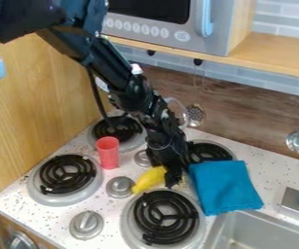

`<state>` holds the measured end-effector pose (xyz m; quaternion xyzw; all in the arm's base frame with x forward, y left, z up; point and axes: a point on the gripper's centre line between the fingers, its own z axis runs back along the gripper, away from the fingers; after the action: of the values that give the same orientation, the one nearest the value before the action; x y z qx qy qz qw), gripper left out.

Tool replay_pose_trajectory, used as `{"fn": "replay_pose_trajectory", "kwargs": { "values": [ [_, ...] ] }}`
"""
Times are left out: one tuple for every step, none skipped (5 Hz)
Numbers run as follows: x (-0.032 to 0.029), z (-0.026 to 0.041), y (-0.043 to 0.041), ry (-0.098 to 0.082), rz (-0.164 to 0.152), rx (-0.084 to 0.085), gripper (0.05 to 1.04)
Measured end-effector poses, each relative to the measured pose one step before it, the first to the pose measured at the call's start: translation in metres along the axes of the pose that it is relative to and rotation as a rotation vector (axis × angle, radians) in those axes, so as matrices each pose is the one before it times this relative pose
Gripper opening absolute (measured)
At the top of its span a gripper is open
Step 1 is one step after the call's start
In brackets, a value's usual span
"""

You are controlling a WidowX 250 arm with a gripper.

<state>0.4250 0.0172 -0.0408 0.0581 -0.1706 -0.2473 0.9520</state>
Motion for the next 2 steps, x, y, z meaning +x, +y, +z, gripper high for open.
{"fn": "replay_pose_trajectory", "kwargs": {
  "values": [
    [-0.00734, -0.0025, 0.00441, 0.0021, 0.027, 0.0093, 0.714],
    [-0.0064, -0.00175, 0.00258, 0.0031, 0.0078, 0.0018, 0.611]
  ]
}}
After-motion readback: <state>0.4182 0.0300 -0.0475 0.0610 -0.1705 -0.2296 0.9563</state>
